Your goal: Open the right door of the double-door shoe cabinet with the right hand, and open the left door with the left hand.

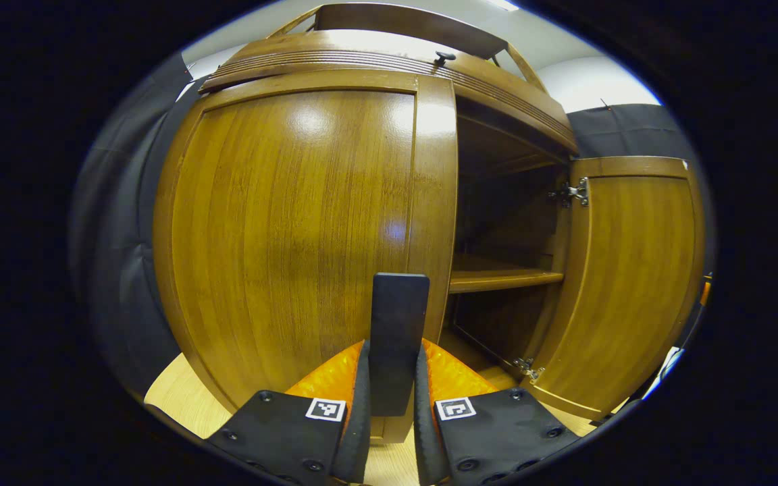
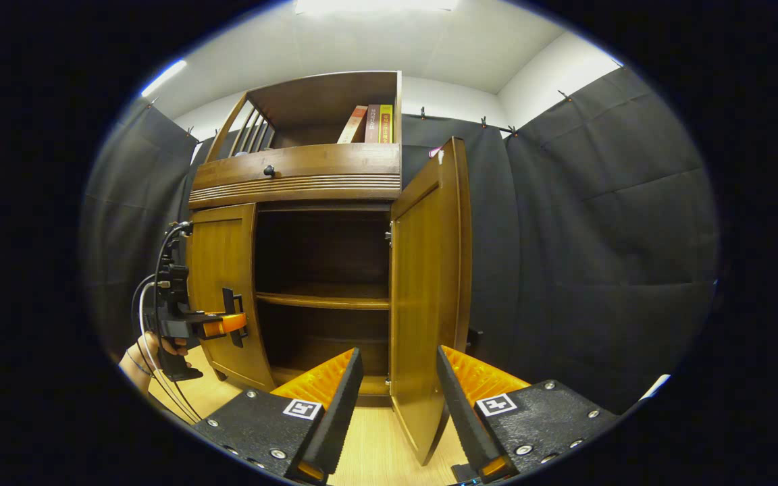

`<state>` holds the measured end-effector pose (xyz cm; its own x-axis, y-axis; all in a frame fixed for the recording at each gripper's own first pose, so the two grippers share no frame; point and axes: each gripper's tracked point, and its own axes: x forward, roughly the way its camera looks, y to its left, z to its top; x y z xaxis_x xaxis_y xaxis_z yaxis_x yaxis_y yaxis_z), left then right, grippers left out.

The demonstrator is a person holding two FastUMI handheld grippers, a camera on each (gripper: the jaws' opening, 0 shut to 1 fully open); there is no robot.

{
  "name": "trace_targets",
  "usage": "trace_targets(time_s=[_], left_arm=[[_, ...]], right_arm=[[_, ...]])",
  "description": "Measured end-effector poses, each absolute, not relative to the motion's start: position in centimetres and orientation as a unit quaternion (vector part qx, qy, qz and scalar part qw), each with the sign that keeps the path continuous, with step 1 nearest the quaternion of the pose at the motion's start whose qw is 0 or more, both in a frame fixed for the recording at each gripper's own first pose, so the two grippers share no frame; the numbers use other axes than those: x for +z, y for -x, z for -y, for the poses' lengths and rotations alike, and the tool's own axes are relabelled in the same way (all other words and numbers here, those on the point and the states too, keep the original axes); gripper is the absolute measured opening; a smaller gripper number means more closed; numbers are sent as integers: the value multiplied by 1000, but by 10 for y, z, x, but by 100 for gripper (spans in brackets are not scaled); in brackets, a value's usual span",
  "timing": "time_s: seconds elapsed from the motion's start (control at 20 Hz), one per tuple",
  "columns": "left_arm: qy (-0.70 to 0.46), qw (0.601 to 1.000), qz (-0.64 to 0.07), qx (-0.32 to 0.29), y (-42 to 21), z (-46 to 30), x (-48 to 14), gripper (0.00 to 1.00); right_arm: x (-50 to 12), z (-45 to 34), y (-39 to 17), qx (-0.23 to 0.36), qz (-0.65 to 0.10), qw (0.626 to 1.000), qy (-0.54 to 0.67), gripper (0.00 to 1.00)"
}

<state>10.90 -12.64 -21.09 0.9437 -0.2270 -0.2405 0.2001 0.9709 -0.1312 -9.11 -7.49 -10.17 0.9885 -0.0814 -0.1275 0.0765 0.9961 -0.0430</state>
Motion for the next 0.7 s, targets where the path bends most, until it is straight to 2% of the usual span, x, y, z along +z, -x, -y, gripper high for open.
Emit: trace_targets(time_s=[0.05,0.1,0.2,0.25,0.3,0.7], left_arm=[[52,984,-128,-114,-100,123,-208,34],[49,984,-127,-119,-92,121,-206,36],[43,983,-129,-124,-74,115,-204,34],[43,983,-131,-126,-67,111,-203,34],[42,982,-132,-127,-60,108,-202,35],[29,983,-132,-123,-17,78,-192,35]], right_arm=[[-102,70,93,-36,-64,997,19,69],[-102,66,94,-34,-63,997,19,80],[-103,57,92,-27,-63,997,20,80],[-102,53,92,-22,-62,998,20,69],[-103,48,93,-18,-62,998,19,80],[-106,26,90,3,-62,998,21,80]])
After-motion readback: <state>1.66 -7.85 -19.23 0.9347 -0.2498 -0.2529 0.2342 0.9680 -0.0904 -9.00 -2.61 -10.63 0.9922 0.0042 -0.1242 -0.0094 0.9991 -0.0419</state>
